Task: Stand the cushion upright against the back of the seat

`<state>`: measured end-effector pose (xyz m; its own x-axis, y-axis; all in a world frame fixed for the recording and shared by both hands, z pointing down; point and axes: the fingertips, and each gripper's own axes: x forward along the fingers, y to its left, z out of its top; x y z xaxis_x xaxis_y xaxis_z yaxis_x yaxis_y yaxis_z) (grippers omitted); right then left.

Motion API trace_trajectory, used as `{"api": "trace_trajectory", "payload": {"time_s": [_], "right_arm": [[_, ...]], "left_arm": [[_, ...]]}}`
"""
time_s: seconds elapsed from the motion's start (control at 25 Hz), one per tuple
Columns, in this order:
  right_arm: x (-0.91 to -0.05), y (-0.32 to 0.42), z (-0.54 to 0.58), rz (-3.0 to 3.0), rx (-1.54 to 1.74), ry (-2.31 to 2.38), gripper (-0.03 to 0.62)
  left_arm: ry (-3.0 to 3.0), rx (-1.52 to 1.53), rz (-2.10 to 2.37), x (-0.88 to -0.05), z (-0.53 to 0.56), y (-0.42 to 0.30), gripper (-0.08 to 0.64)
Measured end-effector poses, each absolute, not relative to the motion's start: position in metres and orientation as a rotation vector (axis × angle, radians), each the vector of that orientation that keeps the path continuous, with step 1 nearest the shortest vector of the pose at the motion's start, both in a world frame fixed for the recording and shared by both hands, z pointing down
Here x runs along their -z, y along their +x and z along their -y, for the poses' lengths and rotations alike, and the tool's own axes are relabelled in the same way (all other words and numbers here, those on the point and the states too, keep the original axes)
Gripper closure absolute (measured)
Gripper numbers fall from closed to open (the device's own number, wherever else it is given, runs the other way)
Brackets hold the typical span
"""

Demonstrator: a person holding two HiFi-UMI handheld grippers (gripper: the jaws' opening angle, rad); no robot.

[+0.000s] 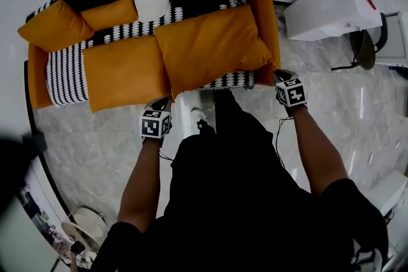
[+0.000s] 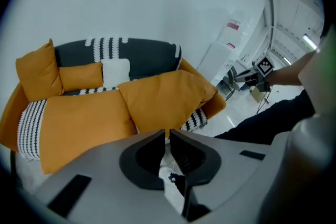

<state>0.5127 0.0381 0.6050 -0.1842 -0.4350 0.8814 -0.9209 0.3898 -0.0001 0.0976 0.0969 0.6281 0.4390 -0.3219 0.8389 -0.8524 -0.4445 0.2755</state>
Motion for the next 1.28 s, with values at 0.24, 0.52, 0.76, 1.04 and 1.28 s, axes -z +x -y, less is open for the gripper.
{"api": "trace_trajectory", "payload": {"time_s": [0.24, 0.52, 0.76, 1.04, 1.28], "right_arm": [[-0.677, 0.541, -0.017, 1.643, -0.703, 1.06, 0.538], [-0.726, 0.562, -0.011, 1.545, -0.728, 0.979, 0.49], [-0.741, 0.572, -0.004, 1.501, -0.68, 0.935, 0.457], [-0.754, 0.566, -0.001, 1.498, -0.628, 0.846, 0.44], [-0.759, 0.571, 0.006, 1.488, -0.651, 0.844, 0.44]], "left_arm": [[1.844, -1.095, 0.919, -0.701, -0.103, 0.098, 0.504], [1.707, -1.227, 0.854, -0.757, -0.11, 0.092, 0.432], [1.666, -1.312, 0.831, -0.785, -0.11, 0.085, 0.417], [1.641, -1.324, 0.748, -0.805, -0.115, 0.096, 0.402], [1.579, -1.327, 0.788, -0.816, -0.113, 0.093, 0.402]]}}
